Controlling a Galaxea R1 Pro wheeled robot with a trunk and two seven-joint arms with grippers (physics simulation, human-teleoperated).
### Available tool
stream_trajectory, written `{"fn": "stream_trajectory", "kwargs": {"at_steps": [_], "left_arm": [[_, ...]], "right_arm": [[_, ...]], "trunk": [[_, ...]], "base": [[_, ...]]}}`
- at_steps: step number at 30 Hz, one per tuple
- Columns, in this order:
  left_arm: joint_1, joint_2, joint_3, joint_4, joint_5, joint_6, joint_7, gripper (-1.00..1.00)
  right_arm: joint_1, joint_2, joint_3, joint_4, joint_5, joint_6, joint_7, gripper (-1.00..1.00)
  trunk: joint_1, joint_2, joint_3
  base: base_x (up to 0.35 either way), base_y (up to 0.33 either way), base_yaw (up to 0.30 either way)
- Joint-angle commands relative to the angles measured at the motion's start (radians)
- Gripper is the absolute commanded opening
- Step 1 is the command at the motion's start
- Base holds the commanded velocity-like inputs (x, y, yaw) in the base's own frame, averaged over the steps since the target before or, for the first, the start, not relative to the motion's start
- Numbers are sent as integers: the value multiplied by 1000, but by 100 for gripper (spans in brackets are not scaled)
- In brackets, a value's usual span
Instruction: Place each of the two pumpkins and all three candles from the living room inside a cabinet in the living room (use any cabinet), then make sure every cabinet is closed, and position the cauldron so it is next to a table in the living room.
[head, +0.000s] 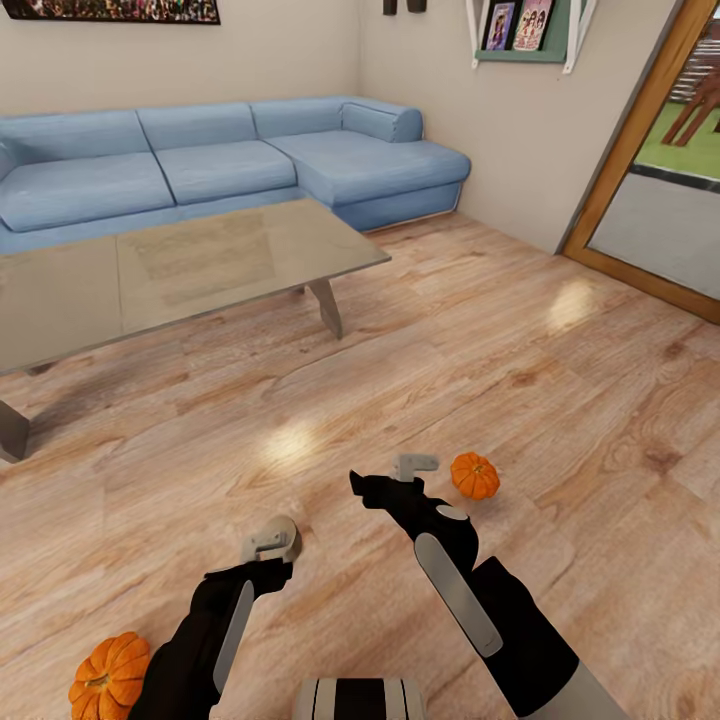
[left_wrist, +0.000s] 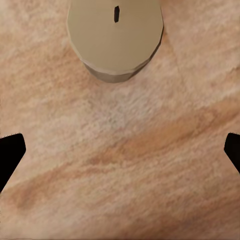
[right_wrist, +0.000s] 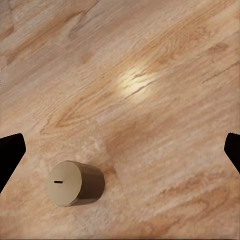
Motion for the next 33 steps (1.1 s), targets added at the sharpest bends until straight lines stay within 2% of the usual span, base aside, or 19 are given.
{"fn": "stream_trajectory", "kwargs": {"at_steps": [1, 12, 19, 23, 28, 33], "left_arm": [[0, -1, 2, -1, 1, 5, 3, 100], [0, 0, 2, -9, 0, 5, 4, 100], [0, 0, 1, -14, 1, 7, 3, 100], [0, 3, 3, -14, 1, 7, 2, 100], [0, 2, 1, -14, 1, 6, 2, 100], [0, 2, 1, -14, 1, 6, 2, 100]], "right_arm": [[-1, 0, 1, -1, -11, 1, -11, 100], [-1, 1, 3, -1, -13, 1, -10, 100], [-1, 3, 4, 0, -13, 1, -11, 100], [-1, 6, 5, 10, -13, 1, -12, 100], [-1, 27, 7, 60, -6, -2, -13, 100], [-1, 36, 6, 69, -10, -2, -12, 100]], "trunk": [[0, 0, -1], [3, -2, -32], [3, -2, -32], [3, -2, -32], [3, -2, -32], [3, -2, -32]], "base": [[0, 0, 0], [0, 0, 0], [8, 0, 0], [213, 0, 0], [92, 0, 0], [192, 0, 0]]}}
